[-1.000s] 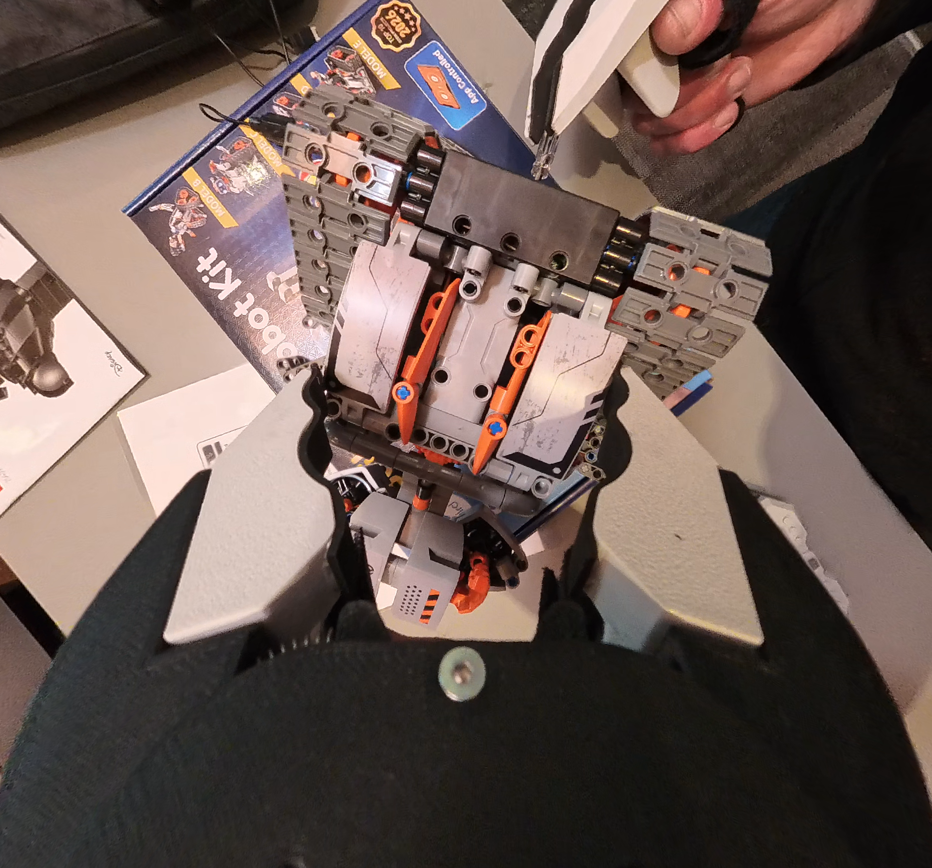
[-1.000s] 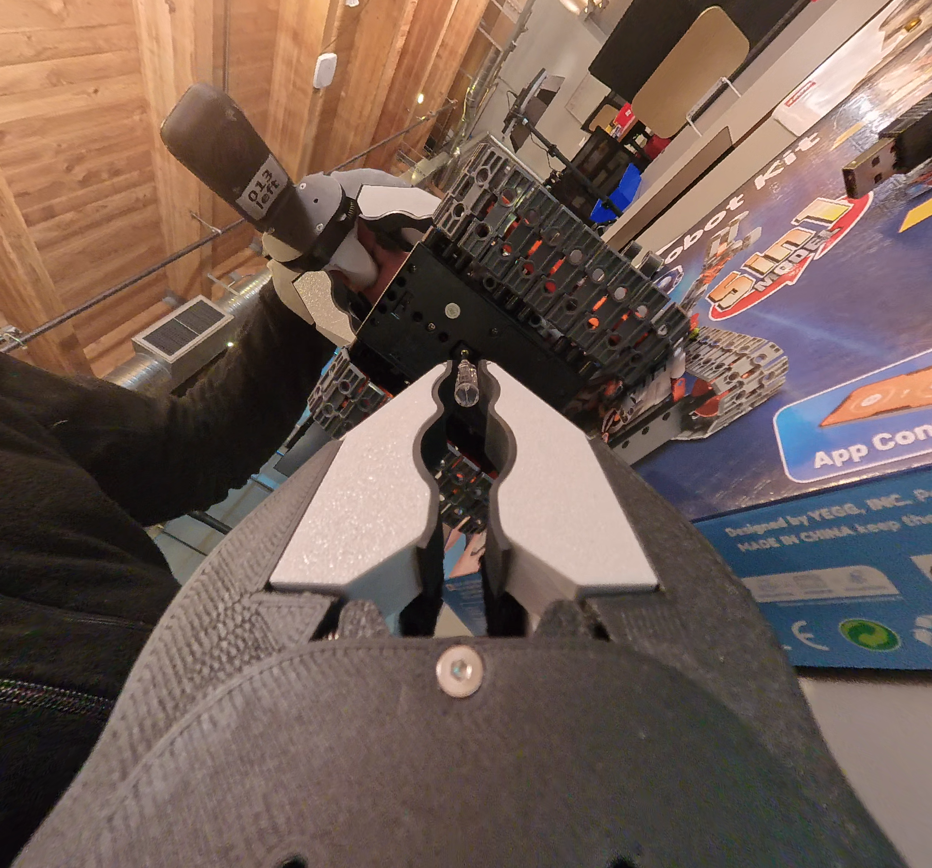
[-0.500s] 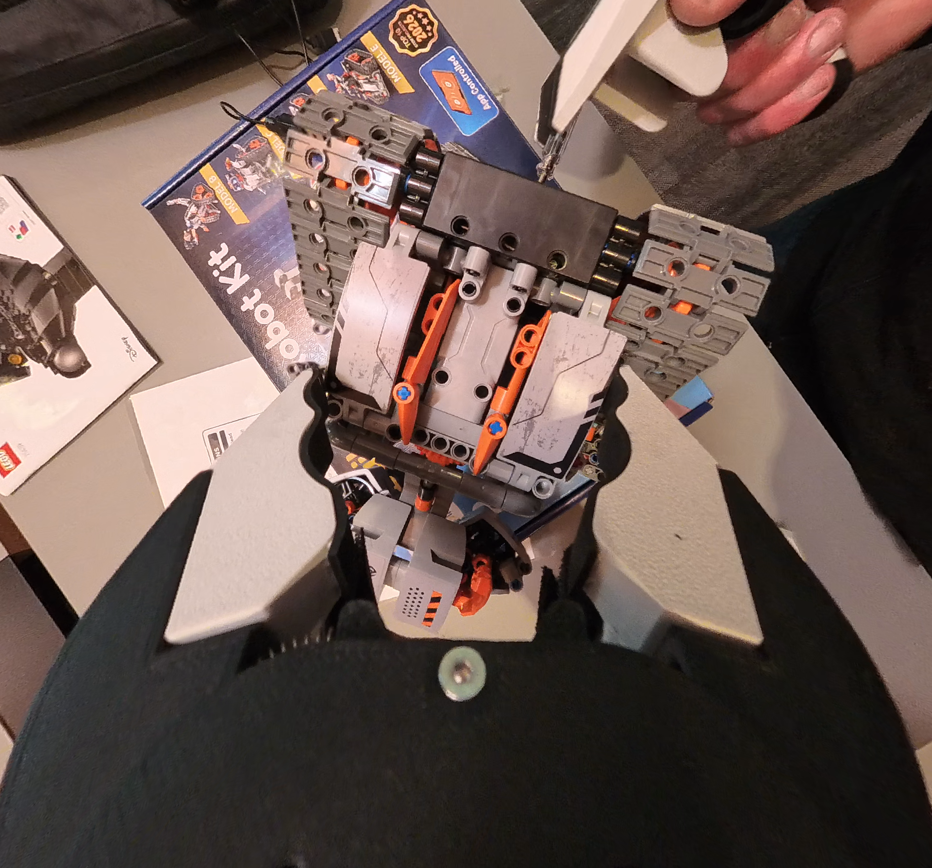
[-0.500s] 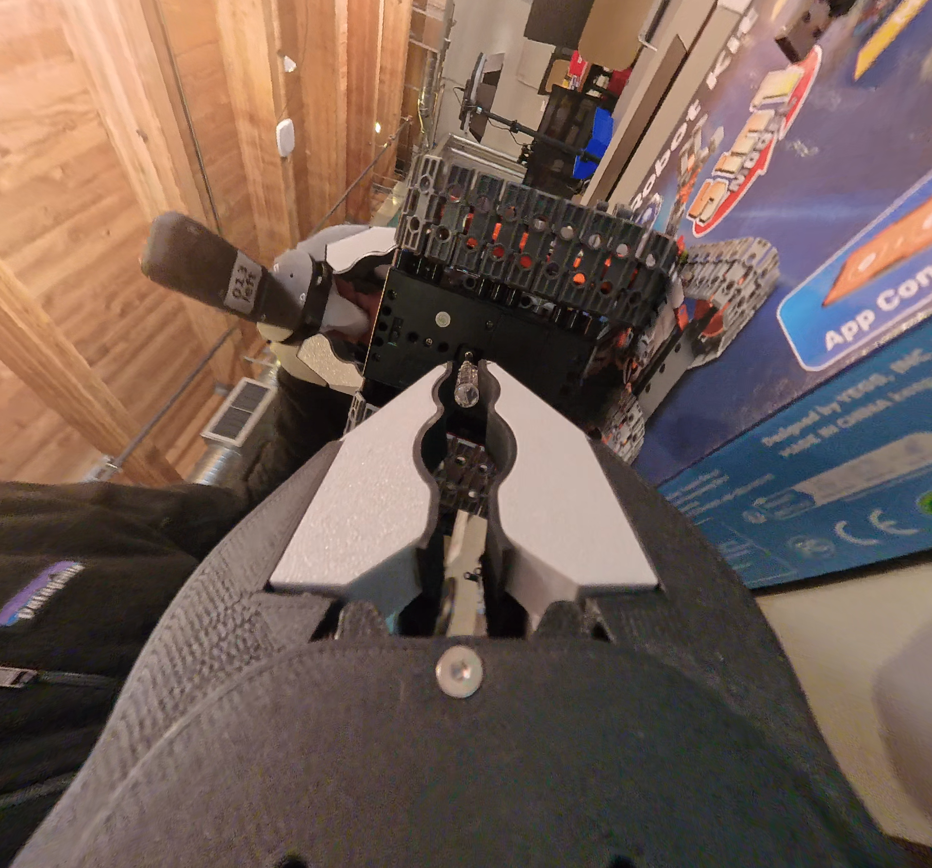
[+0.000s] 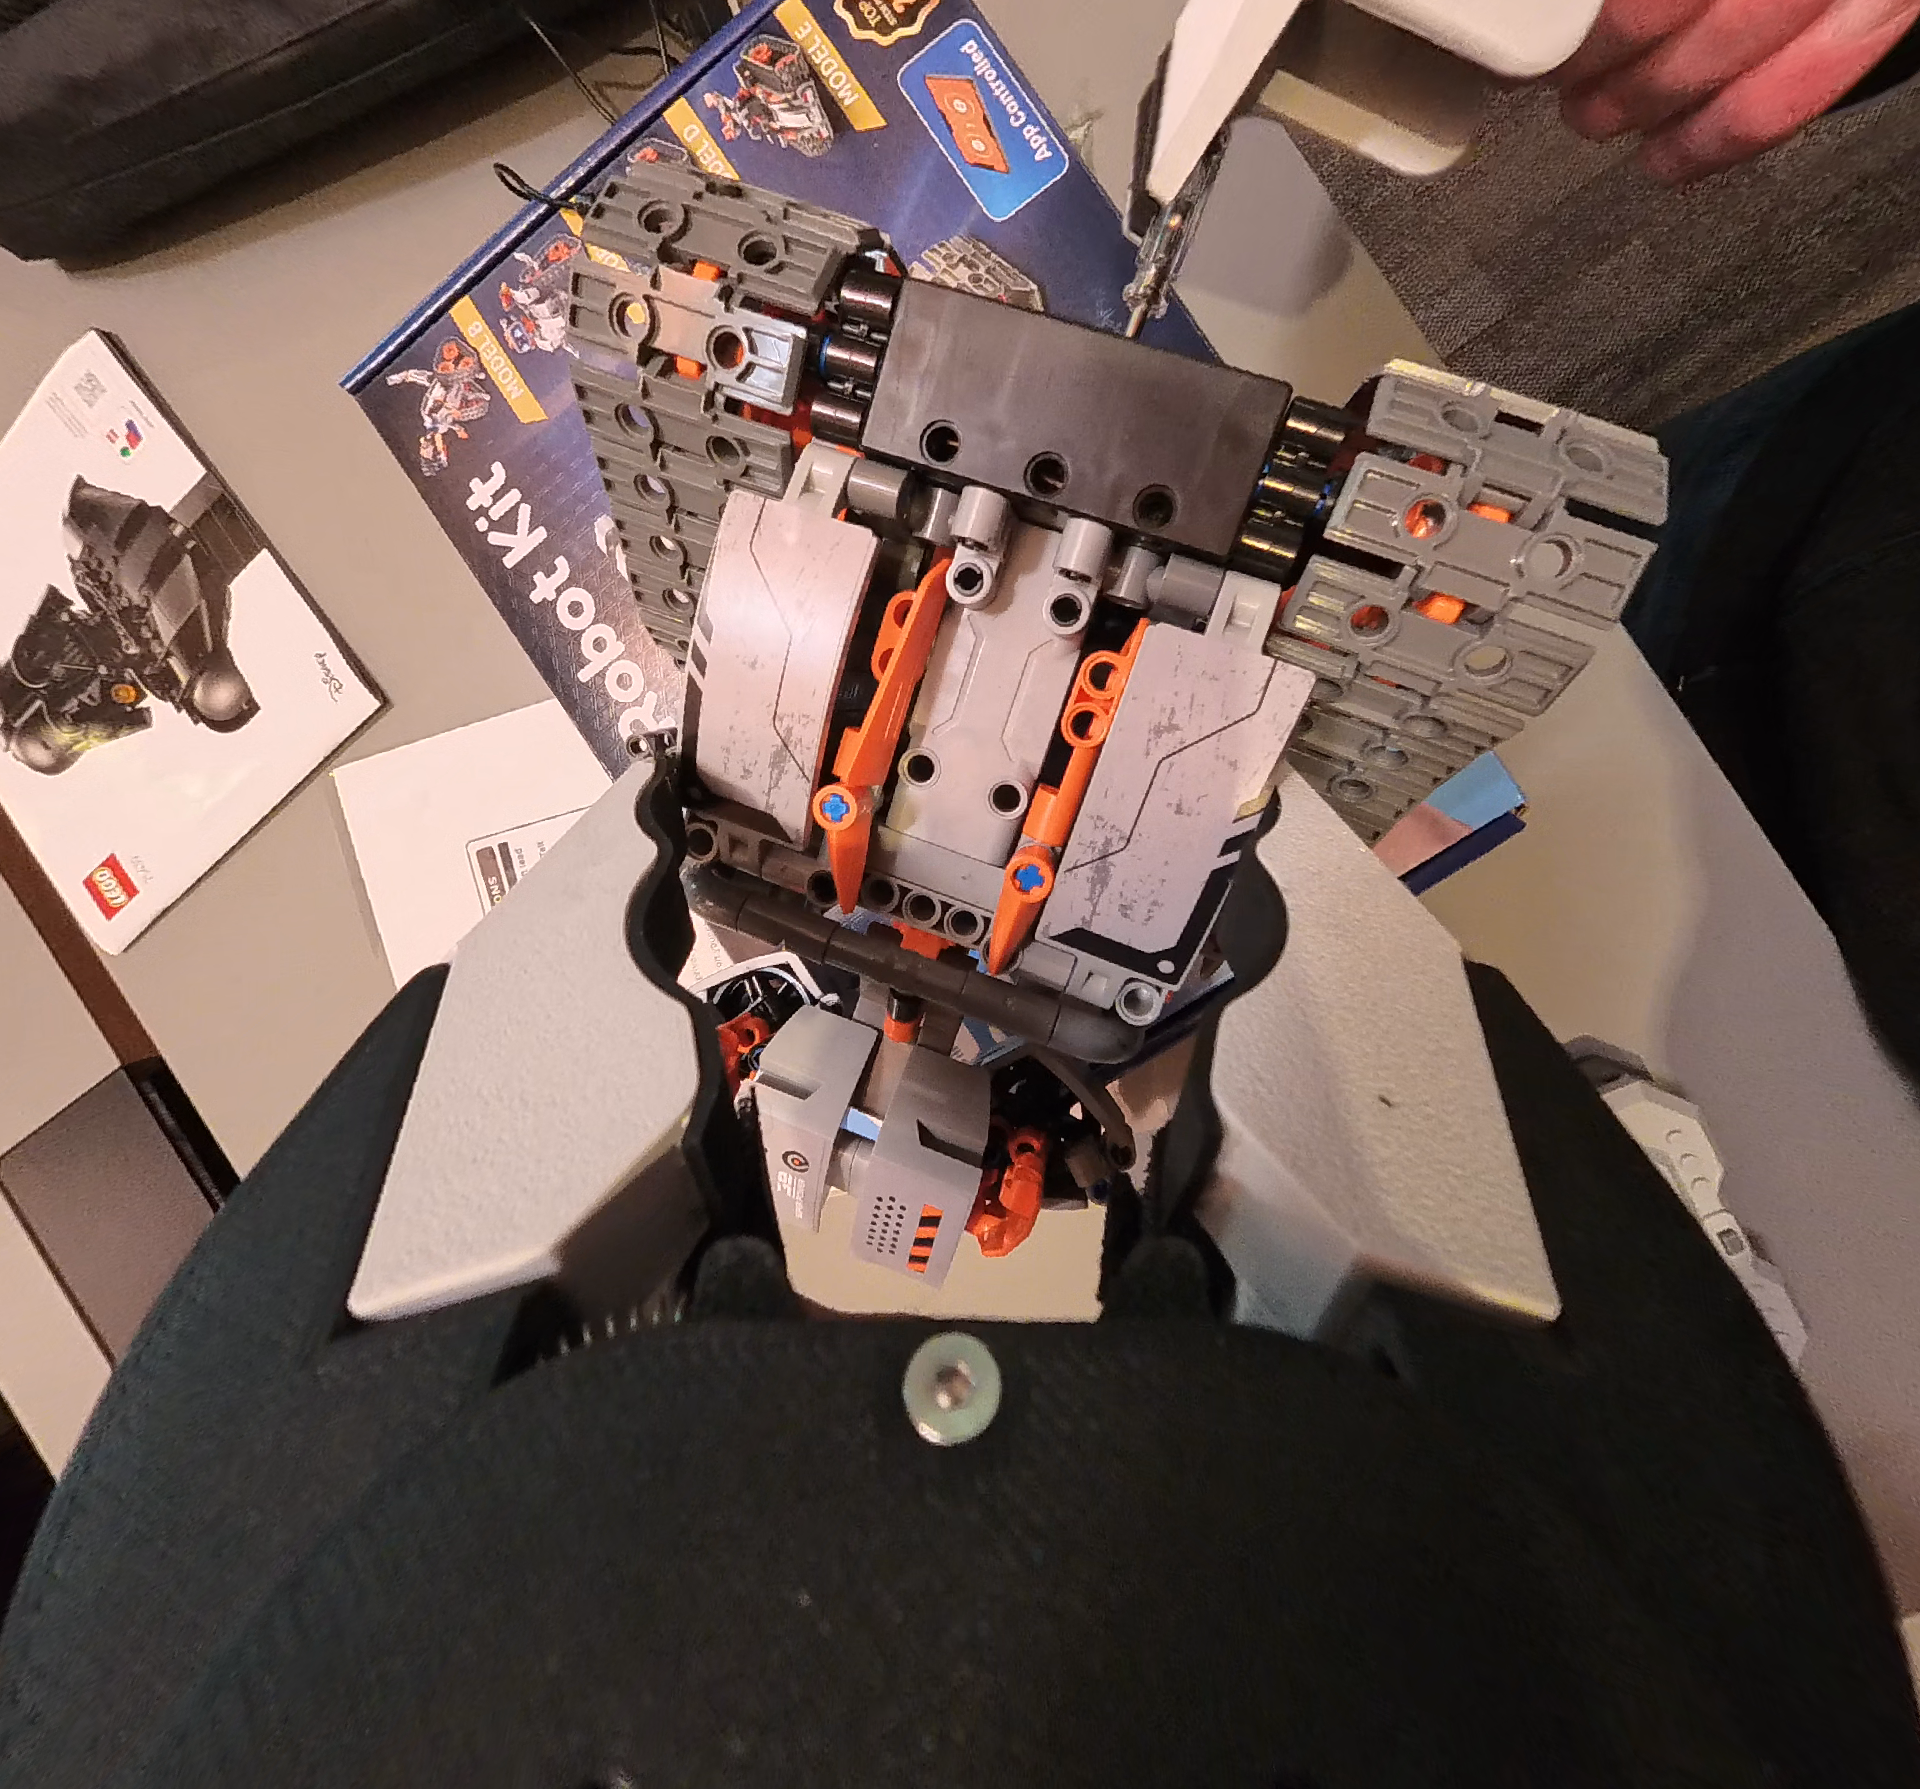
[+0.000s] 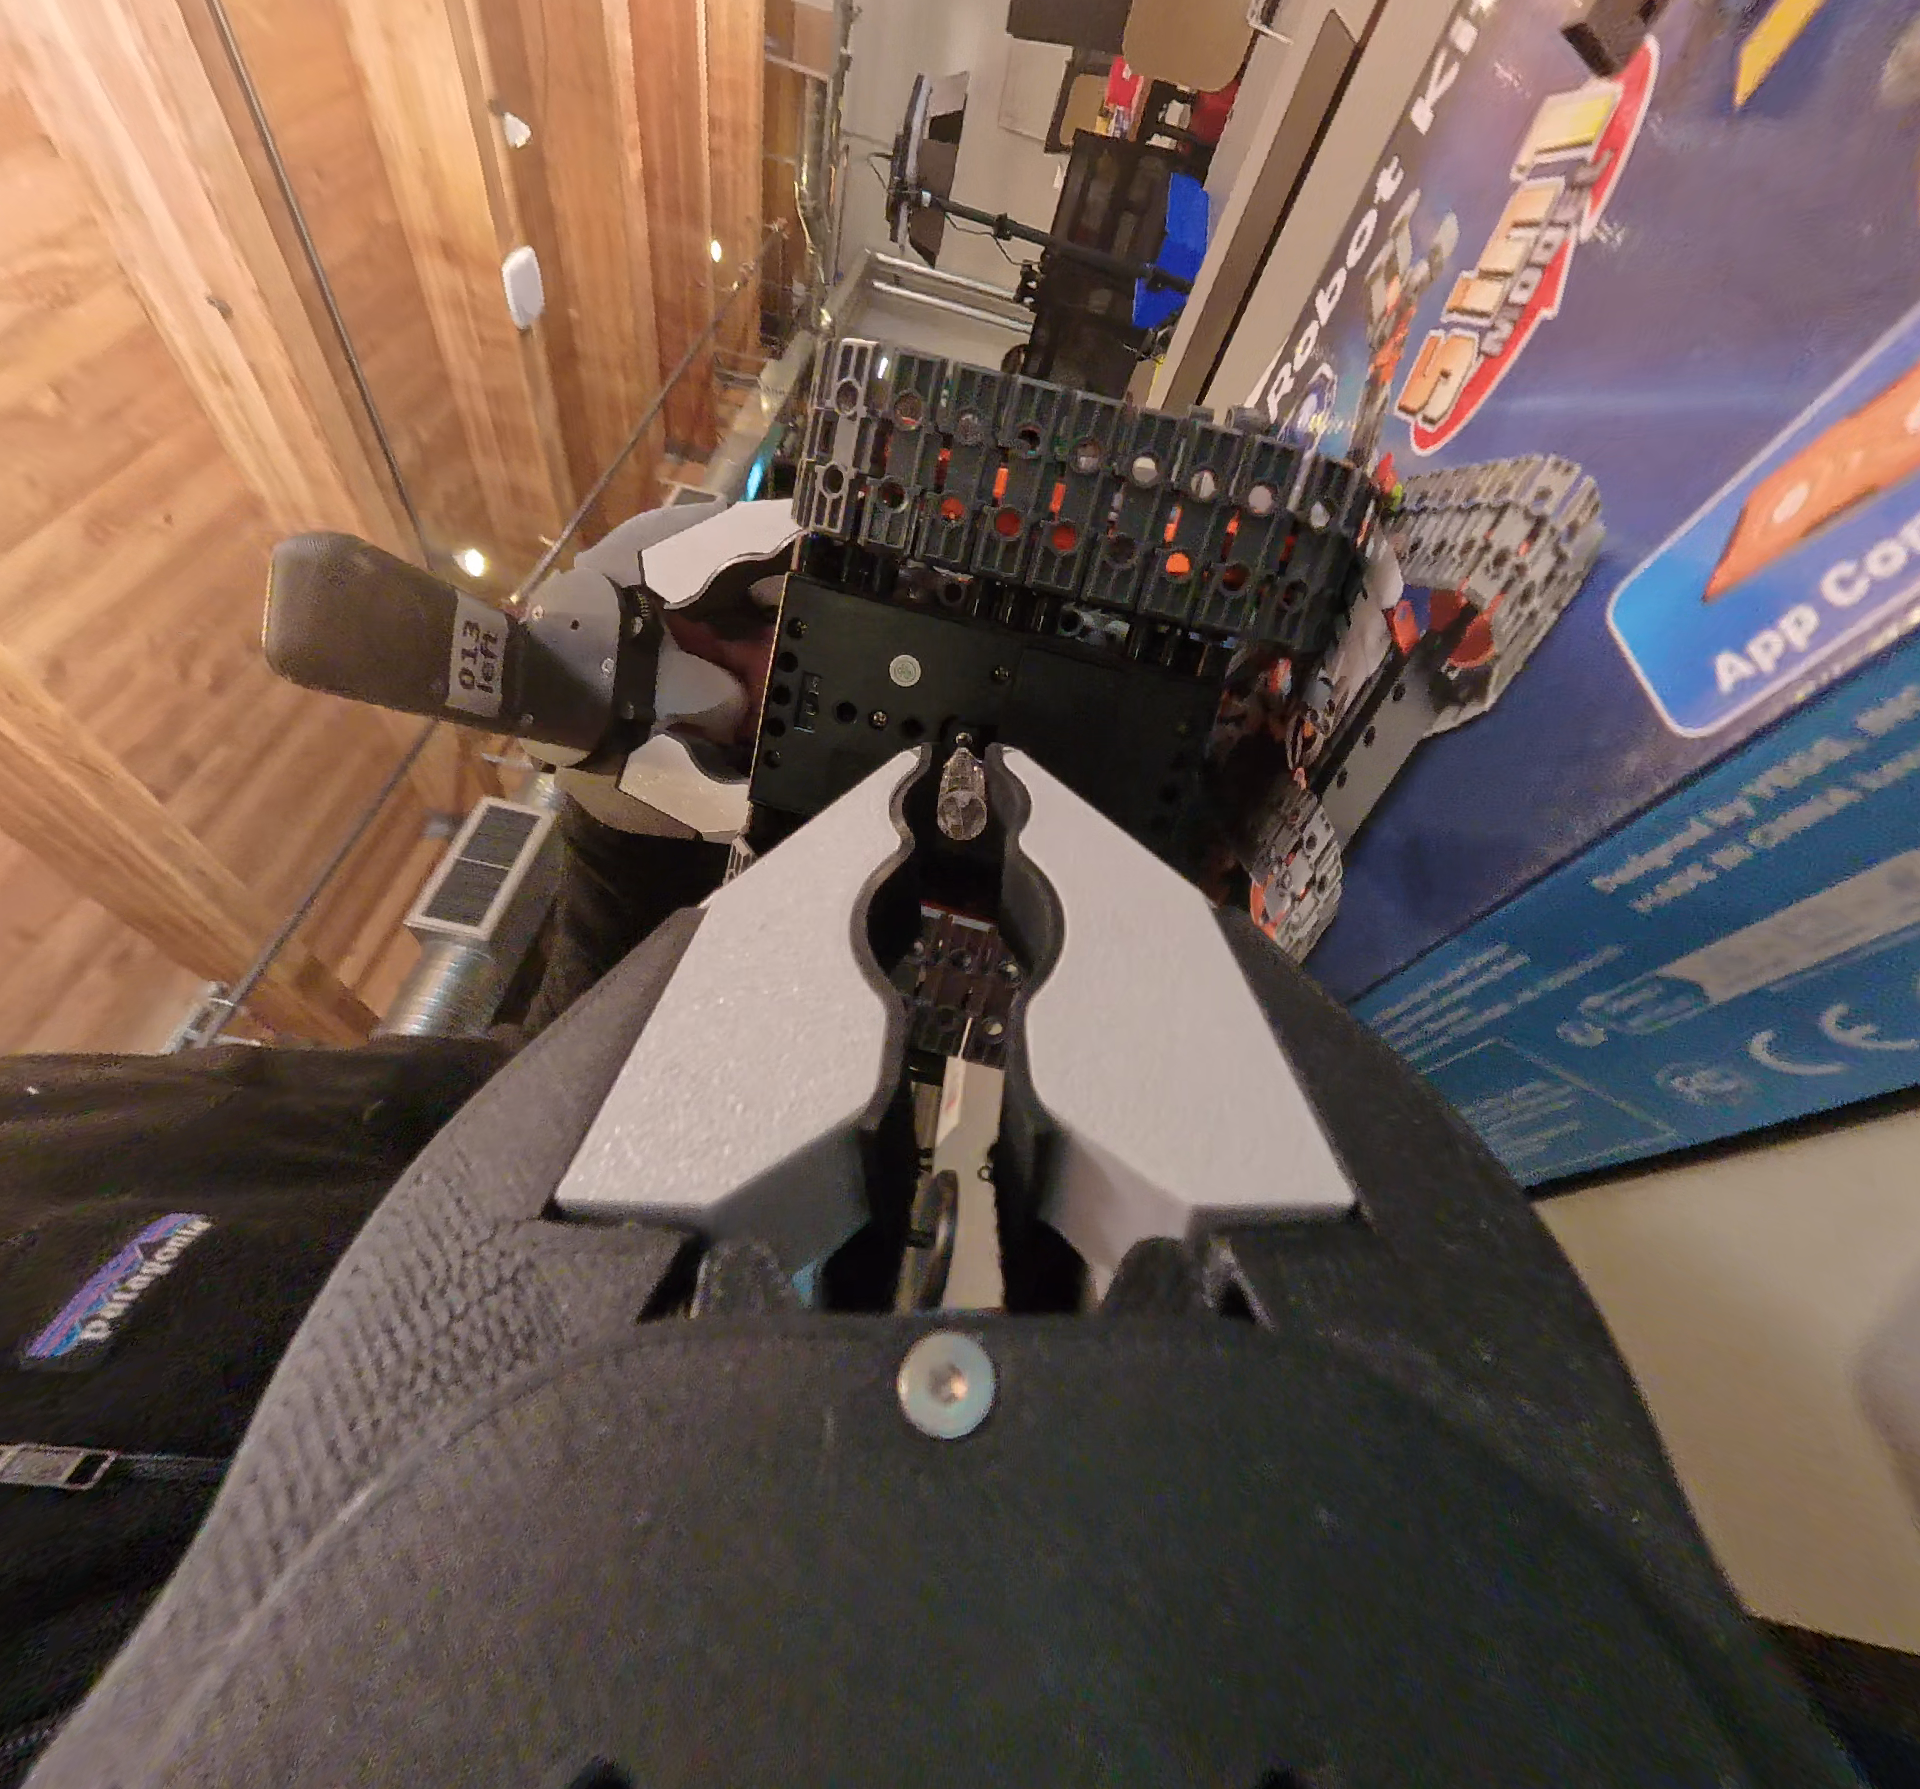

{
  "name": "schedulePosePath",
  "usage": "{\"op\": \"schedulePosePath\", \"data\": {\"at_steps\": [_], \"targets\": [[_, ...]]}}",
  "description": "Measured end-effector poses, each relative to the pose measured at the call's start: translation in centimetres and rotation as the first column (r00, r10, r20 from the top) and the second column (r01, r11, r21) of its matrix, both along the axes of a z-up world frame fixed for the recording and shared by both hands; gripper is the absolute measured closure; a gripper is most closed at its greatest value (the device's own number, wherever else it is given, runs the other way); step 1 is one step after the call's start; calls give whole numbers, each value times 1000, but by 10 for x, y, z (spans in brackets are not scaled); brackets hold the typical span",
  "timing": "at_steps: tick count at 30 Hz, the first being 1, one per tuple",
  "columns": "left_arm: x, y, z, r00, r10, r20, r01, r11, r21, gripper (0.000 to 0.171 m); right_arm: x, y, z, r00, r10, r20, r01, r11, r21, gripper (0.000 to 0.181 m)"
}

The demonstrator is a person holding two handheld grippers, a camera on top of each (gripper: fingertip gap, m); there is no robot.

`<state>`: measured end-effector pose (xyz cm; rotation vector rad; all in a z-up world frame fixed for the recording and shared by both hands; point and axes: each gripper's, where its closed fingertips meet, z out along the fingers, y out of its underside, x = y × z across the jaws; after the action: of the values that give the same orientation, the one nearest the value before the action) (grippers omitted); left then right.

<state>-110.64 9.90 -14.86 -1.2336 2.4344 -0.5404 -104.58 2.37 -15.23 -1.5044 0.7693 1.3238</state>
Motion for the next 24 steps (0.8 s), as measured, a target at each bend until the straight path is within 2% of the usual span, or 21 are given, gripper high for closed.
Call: {"op": "schedulePosePath", "data": {"at_steps": [12, 21, 24], "targets": [[-1, 0, -2, 1000, 10, 8, -10, 1000, 0, 70, -3, 0, 3, 972, 7, 236, -33, 994, 108, 176], [-2, 1, -2, 1000, 10, 12, -10, 1000, -6, 70, -4, 1, 5, 854, 77, 515, -194, 965, 177, 177], [-3, 1, -3, 1000, 10, 12, -10, 1000, -4, 70, -7, 1, 5, 793, 81, 603, -248, 948, 199, 177]]}}
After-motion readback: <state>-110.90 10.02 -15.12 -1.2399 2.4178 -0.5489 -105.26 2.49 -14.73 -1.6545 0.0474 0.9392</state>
